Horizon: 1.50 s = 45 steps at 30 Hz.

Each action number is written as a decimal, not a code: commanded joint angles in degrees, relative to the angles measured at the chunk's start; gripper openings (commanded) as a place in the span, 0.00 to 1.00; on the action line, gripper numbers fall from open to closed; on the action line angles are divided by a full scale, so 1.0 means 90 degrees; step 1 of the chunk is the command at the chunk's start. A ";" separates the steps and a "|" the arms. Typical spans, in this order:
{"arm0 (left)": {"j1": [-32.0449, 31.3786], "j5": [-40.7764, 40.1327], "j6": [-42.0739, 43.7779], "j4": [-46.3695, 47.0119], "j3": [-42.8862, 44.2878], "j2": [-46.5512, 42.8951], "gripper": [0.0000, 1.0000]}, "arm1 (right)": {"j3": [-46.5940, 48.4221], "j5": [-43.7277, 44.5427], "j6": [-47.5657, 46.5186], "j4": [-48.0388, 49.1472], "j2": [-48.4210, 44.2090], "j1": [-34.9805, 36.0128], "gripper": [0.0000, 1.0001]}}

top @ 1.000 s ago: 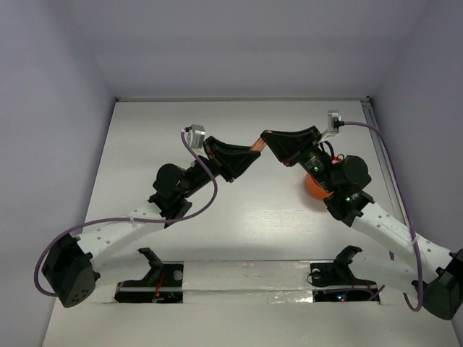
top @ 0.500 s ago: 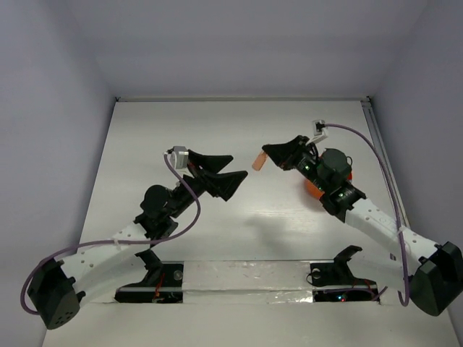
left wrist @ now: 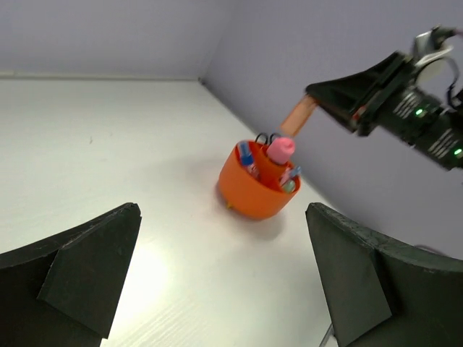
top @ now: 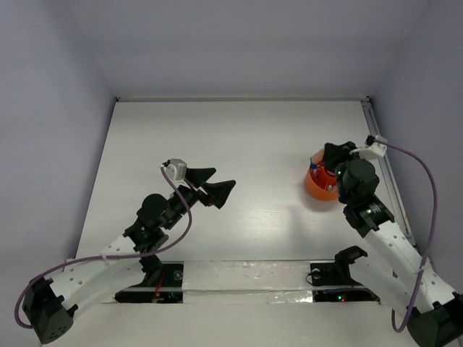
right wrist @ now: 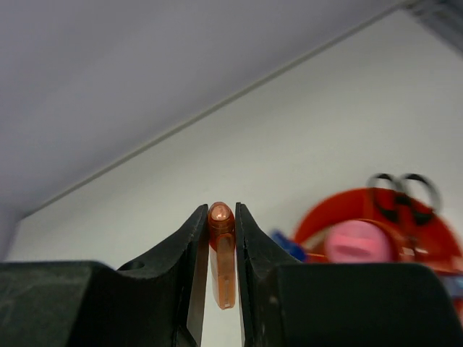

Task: Sort the stationery into containers
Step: Place the pen in the storage box, then reset both arms

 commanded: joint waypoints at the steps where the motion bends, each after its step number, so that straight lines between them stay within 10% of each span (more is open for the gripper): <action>1: -0.0031 0.0042 0.0402 0.0012 -0.0113 -0.0023 0.99 | -0.0057 0.1871 -0.0707 -0.1141 -0.0322 -0.0132 0.00; 11: -0.0031 -0.0094 0.0510 -0.0046 -0.0387 -0.0062 0.99 | -0.0223 0.3269 -0.0806 -0.1633 0.0087 -0.0386 0.00; 31: -0.0031 -0.0241 0.0490 -0.0027 -0.0445 -0.0024 0.99 | -0.1131 0.2401 0.0200 -0.0851 0.0713 -0.0503 0.01; 34: -0.0031 -0.0231 0.0500 -0.0017 -0.0426 0.0035 0.99 | -0.1160 0.2410 0.0376 -0.1085 0.0441 -0.0503 0.16; 39: -0.0031 -0.0338 0.0500 -0.0017 -0.0426 0.0064 0.99 | -0.0840 0.2362 0.0133 -0.1554 -0.0575 -0.0503 0.68; 45: -0.0031 -0.0475 0.0442 -0.0027 -0.0406 0.0143 0.99 | -0.0400 0.1836 -0.0297 -0.1847 -0.0967 -0.0503 0.96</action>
